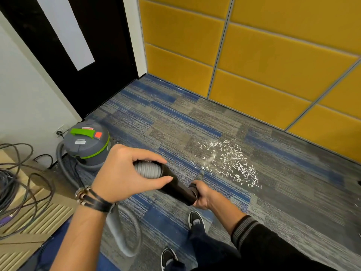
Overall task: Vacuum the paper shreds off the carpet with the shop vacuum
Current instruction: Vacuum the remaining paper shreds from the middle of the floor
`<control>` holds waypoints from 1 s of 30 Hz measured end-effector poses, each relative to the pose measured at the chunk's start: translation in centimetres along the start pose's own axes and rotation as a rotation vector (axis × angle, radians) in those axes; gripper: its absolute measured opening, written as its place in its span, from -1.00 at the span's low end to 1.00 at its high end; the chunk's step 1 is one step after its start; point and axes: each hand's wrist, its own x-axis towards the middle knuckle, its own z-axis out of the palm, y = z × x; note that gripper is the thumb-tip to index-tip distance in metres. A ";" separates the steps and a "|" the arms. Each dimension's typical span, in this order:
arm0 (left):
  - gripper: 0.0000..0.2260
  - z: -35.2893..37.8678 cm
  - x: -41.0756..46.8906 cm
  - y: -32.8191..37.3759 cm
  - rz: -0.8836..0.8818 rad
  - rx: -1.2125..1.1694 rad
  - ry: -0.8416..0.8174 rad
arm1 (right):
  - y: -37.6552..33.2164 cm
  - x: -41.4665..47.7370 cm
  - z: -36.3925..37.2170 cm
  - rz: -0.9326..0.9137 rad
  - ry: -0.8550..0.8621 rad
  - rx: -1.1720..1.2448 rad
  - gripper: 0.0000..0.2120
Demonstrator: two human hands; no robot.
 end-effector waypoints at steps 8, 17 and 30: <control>-0.70 -0.8 1.9 0.3 0.037 0.066 0.062 | -2.9 1.9 2.0 -0.055 -0.073 -0.058 -0.49; -0.67 2.5 4.6 0.7 0.090 0.005 -0.124 | -3.7 2.1 1.3 -0.063 -0.061 -0.032 -0.45; -0.72 4.8 4.7 -0.1 0.102 -0.158 -0.151 | -0.7 -0.1 -8.3 0.004 0.029 0.099 -0.59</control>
